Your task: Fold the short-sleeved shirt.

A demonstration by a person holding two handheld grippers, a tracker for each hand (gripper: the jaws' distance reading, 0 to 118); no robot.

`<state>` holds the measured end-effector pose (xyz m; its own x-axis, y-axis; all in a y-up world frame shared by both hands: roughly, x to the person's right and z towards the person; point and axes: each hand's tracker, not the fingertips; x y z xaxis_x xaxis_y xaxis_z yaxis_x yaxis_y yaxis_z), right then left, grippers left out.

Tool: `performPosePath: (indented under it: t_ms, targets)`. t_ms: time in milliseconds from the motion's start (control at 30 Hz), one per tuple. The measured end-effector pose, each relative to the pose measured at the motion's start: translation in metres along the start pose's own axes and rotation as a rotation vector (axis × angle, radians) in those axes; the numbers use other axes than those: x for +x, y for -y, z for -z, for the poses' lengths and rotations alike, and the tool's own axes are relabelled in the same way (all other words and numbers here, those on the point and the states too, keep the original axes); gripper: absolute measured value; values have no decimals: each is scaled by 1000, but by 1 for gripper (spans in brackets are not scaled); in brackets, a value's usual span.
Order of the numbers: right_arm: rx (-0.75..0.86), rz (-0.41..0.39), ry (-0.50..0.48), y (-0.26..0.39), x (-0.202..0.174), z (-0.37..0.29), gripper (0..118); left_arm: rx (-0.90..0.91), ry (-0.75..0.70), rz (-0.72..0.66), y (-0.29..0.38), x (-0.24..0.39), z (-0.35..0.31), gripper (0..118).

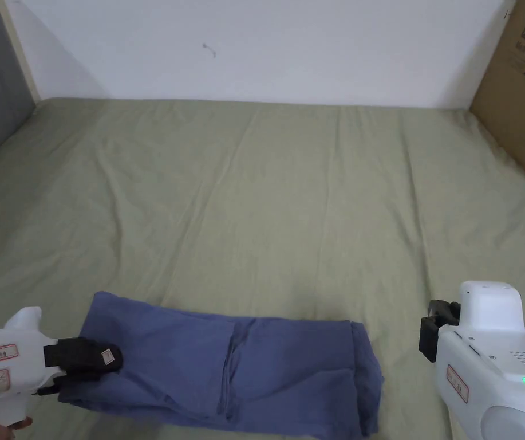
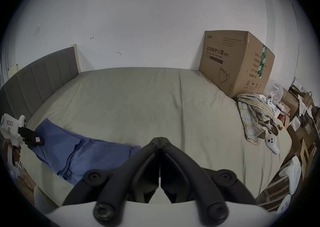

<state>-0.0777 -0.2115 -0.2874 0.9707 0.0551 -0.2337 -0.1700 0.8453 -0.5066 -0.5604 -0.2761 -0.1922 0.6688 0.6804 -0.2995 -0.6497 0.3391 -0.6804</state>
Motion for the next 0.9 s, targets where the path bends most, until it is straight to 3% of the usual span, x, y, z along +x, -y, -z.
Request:
performPosePath:
  t_ms: [233,467,667,700,733,767,800,900]
  targets:
    - [14,23,-13,3,10,-7,1,43,-179,230,9,110,5,10]
    - [-2,106,-8,8,40,-10,1,-21,-139,481,39,219,55,10]
    - [-11,171,28,15,64,-11,1,-194,-46,623,84,263,139,12]
    - [-18,189,34,15,67,-11,1,-230,-65,641,93,268,150,19]
    - [-21,199,30,16,70,-11,1,-264,-67,667,101,271,159,35]
    - [-24,205,25,17,73,-10,1,-287,-44,721,112,275,168,70]
    - [-28,205,27,18,73,-9,1,-304,-38,735,119,276,176,70]
    - [-40,192,28,20,72,-7,1,-320,-58,707,124,274,182,98]
